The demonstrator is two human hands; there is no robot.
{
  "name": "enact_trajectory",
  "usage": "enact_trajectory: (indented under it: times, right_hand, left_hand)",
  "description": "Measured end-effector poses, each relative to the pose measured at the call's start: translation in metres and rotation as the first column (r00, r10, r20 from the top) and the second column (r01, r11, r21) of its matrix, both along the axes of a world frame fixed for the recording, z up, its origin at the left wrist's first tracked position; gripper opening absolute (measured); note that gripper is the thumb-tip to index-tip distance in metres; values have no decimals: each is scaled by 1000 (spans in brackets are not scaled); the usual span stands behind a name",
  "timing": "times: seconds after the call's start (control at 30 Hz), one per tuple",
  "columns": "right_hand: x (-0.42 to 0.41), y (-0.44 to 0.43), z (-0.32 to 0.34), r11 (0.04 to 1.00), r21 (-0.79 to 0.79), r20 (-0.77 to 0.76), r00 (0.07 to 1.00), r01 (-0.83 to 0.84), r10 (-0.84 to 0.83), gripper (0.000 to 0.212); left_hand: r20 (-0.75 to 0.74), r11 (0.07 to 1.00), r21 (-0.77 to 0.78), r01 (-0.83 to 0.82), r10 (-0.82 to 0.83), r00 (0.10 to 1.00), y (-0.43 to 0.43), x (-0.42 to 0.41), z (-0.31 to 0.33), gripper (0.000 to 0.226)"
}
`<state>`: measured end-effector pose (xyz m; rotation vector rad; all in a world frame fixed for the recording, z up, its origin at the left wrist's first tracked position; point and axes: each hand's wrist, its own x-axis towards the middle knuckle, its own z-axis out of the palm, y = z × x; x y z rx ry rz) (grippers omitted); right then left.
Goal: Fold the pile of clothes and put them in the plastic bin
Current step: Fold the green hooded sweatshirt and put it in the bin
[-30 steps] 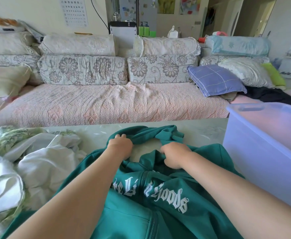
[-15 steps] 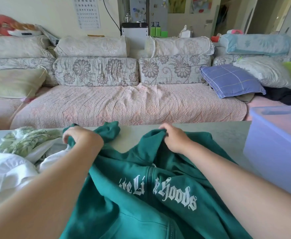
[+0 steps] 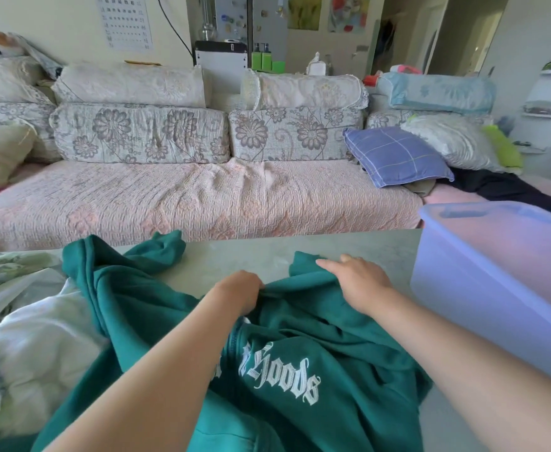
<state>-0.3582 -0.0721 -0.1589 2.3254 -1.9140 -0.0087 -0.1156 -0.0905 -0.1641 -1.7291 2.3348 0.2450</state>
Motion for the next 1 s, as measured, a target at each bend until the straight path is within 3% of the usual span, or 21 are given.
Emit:
enact_trajectory:
  times: [0.13,0.23,0.3,0.33,0.4,0.47,0.53,0.6,0.63,0.73,0.8,0.87,0.93,1.0]
  right_hand:
    - [-16,3,6,997,-80,174,985,-7,21,42]
    - [-12,9,11,998,59,426,903,37,-59,24]
    - [-7,12,11,992,107,561,821,60,-111,19]
    - [-3,12,11,993,95,610,784,70,-113,18]
    - [11,10,14,996,55,732,675,77,-93,13]
    - [26,6,23,998,5,860,509,65,-37,15]
    - [34,4,34,1000,3,938,346,11,-6,32]
    - [29,4,40,996,68,960,275,-52,-51,49]
    - [23,3,40,994,98,951,298,-47,-80,52]
    - [-3,-2,26,987,127,826,541,99,-160,50]
    - [-13,-3,11,969,208,693,679,133,-242,49]
    - [-16,-1,-3,949,299,527,811,103,-253,60]
    - [-10,4,-13,927,369,322,925,75,-203,75]
    - [-3,9,-18,944,327,221,967,47,-125,66]
  left_hand:
    - [99,939,-230,-257,286,953,7,2,14,43]
    - [218,889,-280,-362,426,878,14,7,39,41]
    - [357,918,-244,-312,384,852,17,6,47,44]
    - [347,952,-216,-217,282,895,15,4,45,58]
    - [88,982,-187,12,5,996,19,-13,44,90]
    - [-159,960,-266,89,-135,978,26,-35,46,94]
    - [-256,924,-382,-4,-102,961,25,-48,49,61]
    - [-247,866,-473,-160,44,968,19,-46,52,32]
    - [-239,842,-485,-238,135,962,16,-40,55,32]
    - [-197,782,-406,-473,431,881,7,-13,64,38]
    - [-183,756,-327,-568,539,822,2,6,64,35]
    - [-185,776,-291,-560,529,828,-1,18,58,35]
    - [-194,844,-292,-450,408,892,0,19,51,46]
    - [-150,909,-316,-271,234,960,4,13,47,62]
